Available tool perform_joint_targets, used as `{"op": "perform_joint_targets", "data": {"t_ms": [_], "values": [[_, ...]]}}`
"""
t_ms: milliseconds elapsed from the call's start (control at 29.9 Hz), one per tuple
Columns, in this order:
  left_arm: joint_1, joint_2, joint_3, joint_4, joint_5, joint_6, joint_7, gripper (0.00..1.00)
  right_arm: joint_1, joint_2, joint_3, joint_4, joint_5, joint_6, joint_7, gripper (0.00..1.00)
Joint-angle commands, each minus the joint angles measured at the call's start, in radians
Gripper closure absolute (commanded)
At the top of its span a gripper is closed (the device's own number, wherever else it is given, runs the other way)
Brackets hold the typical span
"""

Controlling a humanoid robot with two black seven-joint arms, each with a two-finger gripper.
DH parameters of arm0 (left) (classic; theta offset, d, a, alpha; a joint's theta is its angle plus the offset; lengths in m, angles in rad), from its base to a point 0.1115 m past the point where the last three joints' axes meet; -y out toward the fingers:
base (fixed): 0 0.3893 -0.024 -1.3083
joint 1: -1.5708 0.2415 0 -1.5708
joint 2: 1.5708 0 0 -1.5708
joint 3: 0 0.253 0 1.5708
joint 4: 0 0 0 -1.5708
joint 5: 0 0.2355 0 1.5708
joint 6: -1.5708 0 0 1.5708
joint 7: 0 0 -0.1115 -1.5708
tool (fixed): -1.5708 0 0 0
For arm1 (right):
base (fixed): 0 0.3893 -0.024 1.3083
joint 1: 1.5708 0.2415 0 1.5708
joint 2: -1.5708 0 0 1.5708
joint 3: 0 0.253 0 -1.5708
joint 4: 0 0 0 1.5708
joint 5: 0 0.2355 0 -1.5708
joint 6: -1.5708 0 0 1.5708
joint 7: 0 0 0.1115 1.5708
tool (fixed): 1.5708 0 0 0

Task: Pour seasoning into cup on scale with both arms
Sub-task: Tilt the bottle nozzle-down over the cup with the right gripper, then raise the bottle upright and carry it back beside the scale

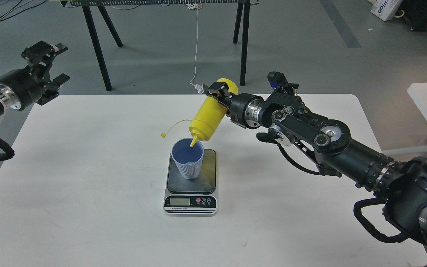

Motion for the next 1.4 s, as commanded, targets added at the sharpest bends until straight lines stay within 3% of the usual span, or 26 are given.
{"op": "perform_joint_targets", "data": {"t_ms": [0, 200, 367, 635, 768, 868, 1035, 1269, 1369], "values": [[0.001, 0.000, 0.000, 0.000, 0.000, 0.000, 0.000, 0.01, 0.004, 0.000, 0.016, 0.000, 0.011, -0.005, 0.000, 0.87], [0.001, 0.000, 0.000, 0.000, 0.000, 0.000, 0.000, 0.01, 0.017, 0.000, 0.218, -0.002, 0.034, -0.007, -0.014, 0.87], [0.001, 0.003, 0.001, 0.000, 0.002, 0.000, 0.000, 0.01, 0.045, 0.000, 0.404, -0.010, 0.233, -0.011, -0.032, 0.86], [0.001, 0.008, 0.003, 0.000, 0.006, 0.000, 0.000, 0.01, -0.022, 0.000, 0.830, -0.039, 0.678, 0.016, -0.149, 0.86], [0.001, 0.008, 0.005, 0.000, 0.006, 0.000, 0.000, 0.01, -0.136, 0.000, 0.987, -0.039, 0.826, 0.041, -0.233, 0.86], [0.001, 0.008, 0.009, 0.000, 0.009, 0.000, 0.000, 0.01, -0.237, 0.000, 1.026, -0.028, 0.934, 0.071, -0.246, 0.86], [0.005, 0.006, 0.011, 0.000, 0.009, 0.000, 0.000, 0.01, -0.418, 0.000, 1.044, -0.014, 1.060, 0.219, -0.246, 0.86], [0.007, 0.003, 0.012, 0.000, 0.013, 0.000, 0.000, 0.01, -0.648, 0.000, 1.017, 0.027, 1.072, 0.403, -0.246, 0.83], [0.007, 0.000, 0.014, 0.000, 0.013, 0.000, 0.000, 0.01, -0.690, 0.000, 0.995, 0.021, 1.074, 0.421, -0.246, 0.83]]}}
